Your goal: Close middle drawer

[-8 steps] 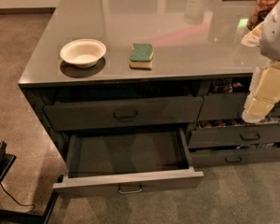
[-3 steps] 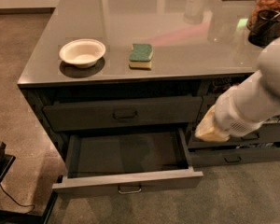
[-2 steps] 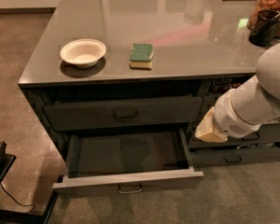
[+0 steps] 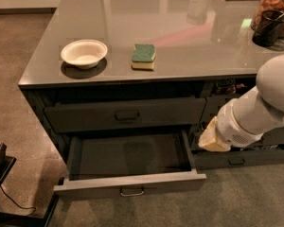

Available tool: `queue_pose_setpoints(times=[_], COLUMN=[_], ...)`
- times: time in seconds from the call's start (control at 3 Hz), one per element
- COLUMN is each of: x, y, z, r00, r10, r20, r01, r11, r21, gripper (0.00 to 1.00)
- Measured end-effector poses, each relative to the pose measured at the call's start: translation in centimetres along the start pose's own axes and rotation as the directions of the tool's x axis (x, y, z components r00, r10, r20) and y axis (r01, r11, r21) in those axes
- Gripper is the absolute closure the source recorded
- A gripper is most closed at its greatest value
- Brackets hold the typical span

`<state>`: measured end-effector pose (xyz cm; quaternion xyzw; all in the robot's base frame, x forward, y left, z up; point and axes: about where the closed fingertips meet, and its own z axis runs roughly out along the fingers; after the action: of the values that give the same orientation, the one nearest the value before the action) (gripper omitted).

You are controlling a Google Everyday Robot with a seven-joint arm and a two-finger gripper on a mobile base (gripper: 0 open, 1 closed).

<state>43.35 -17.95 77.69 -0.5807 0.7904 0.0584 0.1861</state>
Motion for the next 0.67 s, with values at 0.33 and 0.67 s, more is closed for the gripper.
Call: queue_pose_setpoints(times=[0.33, 0.67], x=[3.1, 6.1], y=[2.3, 5.4], z=[5.6, 13.5], r00=[1.0, 0.999], r10=[-0.003, 0.018], r20=[-0.004, 0.036], r01=[0.002, -0.013], r11=[0.9986, 0.9931], r21=[-0.054, -0.117], gripper=[1.0, 1.0])
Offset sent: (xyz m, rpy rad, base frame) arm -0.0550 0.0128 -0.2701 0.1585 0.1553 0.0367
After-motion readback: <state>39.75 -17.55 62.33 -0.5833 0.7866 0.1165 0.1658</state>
